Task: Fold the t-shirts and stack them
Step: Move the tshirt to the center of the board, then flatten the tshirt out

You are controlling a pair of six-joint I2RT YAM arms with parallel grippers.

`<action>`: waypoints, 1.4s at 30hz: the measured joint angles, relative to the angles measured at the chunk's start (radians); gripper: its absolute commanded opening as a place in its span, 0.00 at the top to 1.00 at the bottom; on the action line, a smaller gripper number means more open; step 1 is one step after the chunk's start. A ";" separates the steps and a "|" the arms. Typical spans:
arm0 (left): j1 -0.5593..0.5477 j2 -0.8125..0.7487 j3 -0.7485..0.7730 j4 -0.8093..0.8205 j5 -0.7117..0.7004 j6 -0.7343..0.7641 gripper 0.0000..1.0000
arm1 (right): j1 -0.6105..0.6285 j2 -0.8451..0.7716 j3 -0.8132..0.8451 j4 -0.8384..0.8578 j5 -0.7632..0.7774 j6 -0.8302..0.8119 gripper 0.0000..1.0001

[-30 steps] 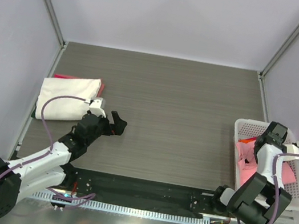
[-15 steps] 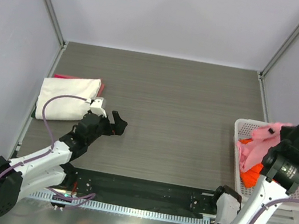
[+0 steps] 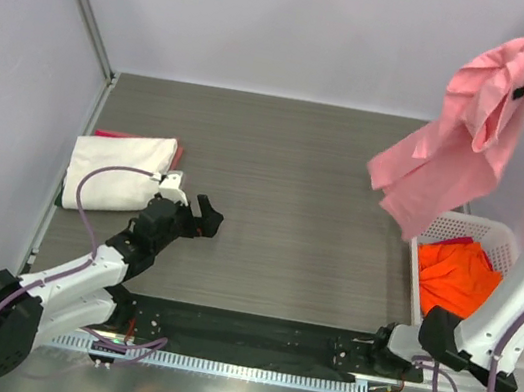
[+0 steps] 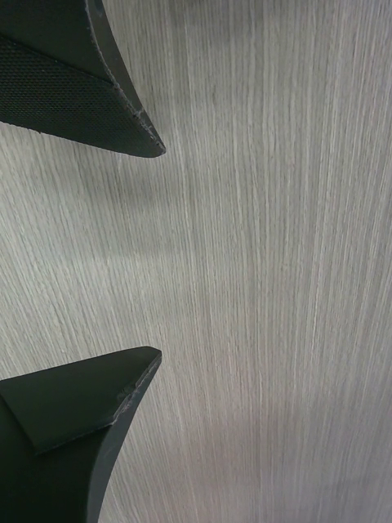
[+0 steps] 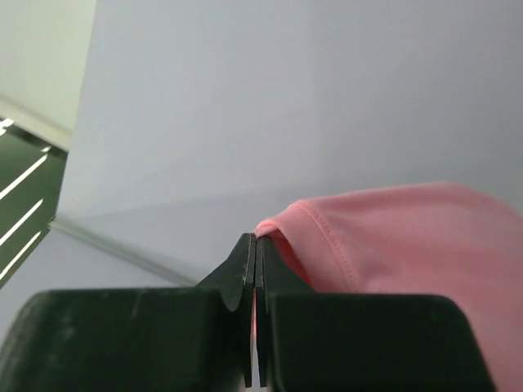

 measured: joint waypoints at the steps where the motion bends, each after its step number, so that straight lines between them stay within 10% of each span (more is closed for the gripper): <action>1: 0.000 0.003 0.001 0.000 0.000 0.000 0.02 | 0.045 0.004 -0.027 0.037 -0.007 0.031 0.99; 7: 0.000 0.006 0.001 -0.001 -0.004 0.003 0.02 | 0.476 0.031 -0.280 0.216 0.018 0.127 0.99; 15: 0.000 0.002 0.001 -0.014 -0.013 0.003 0.02 | 0.951 0.342 -0.211 0.207 0.090 -0.009 0.99; 25: 0.000 -0.182 -0.013 -0.036 -0.043 0.007 0.06 | 0.942 0.189 -0.442 0.174 0.188 -0.212 0.93; 30: 0.000 -0.295 -0.053 -0.037 -0.065 0.006 0.06 | 0.912 -0.093 -0.854 0.211 0.301 -0.311 0.37; 33: 0.000 -0.306 -0.058 -0.036 -0.071 0.006 0.06 | 0.904 -0.256 -1.160 0.224 0.437 -0.329 0.20; 42: 0.000 -0.187 -0.055 -0.042 -0.072 0.002 0.07 | 0.945 -0.405 -1.537 0.248 0.470 -0.406 0.38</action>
